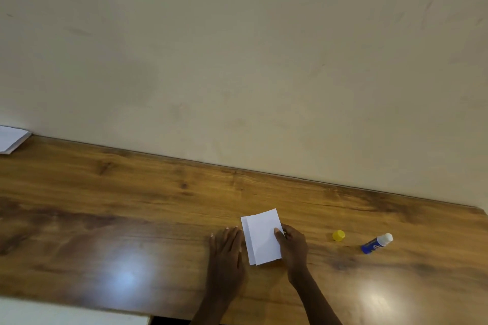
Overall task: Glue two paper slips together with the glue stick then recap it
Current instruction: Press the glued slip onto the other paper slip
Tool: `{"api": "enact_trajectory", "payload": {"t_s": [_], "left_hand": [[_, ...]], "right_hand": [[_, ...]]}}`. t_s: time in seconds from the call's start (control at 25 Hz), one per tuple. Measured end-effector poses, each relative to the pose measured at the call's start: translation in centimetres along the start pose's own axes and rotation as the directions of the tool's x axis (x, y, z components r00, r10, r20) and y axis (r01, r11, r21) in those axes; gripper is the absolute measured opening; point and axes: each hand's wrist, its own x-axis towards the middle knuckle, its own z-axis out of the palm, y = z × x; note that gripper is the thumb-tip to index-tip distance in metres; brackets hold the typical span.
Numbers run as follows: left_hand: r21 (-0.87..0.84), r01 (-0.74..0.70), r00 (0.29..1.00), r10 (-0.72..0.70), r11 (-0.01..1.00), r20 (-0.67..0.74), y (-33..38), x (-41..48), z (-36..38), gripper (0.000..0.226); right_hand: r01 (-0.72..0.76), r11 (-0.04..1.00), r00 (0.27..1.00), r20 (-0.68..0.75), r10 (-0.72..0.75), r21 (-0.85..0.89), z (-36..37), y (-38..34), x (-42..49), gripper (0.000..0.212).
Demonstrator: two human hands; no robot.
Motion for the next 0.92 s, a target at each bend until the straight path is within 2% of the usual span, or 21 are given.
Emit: {"api": "enact_trajectory", "payload": {"t_s": [0.04, 0.16, 0.2, 0.44, 0.52, 0.92], "left_hand": [[0.007, -0.017, 1.000, 0.017, 1.000, -0.004, -0.1, 0.0, 0.2, 0.064], [0.007, -0.031, 1.000, 0.031, 0.999, -0.003, -0.4, 0.1, 0.7, 0.034], [0.006, -0.037, 0.999, 0.037, 0.999, -0.010, -0.5, 0.1, 0.9, 0.033], [-0.007, -0.048, 0.998, 0.047, 0.999, -0.035, -0.5, 0.0, 1.2, 0.040], [0.000, -0.061, 0.996, 0.061, 0.998, -0.065, -0.6, 0.0, 1.2, 0.031], [0.011, -0.066, 0.994, 0.067, 0.998, -0.084, -0.3, 0.2, 1.1, 0.036]], "right_hand": [[0.002, 1.000, 1.000, -0.003, -0.002, -0.007, 0.2, 0.0, 0.1, 0.027], [0.014, 0.999, 1.000, -0.018, -0.015, -0.028, 0.9, 0.1, 0.2, 0.028], [0.020, 0.999, 1.000, -0.023, -0.021, -0.035, 1.1, 0.2, 0.2, 0.029], [0.038, 0.996, 0.999, -0.024, -0.040, -0.078, 1.4, 0.3, 0.0, 0.029], [0.049, 0.994, 0.998, -0.020, -0.051, -0.096, 1.4, 0.2, 0.0, 0.029], [0.084, 0.985, 0.996, -0.019, -0.087, -0.149, 1.4, 0.2, 0.1, 0.031]]}}
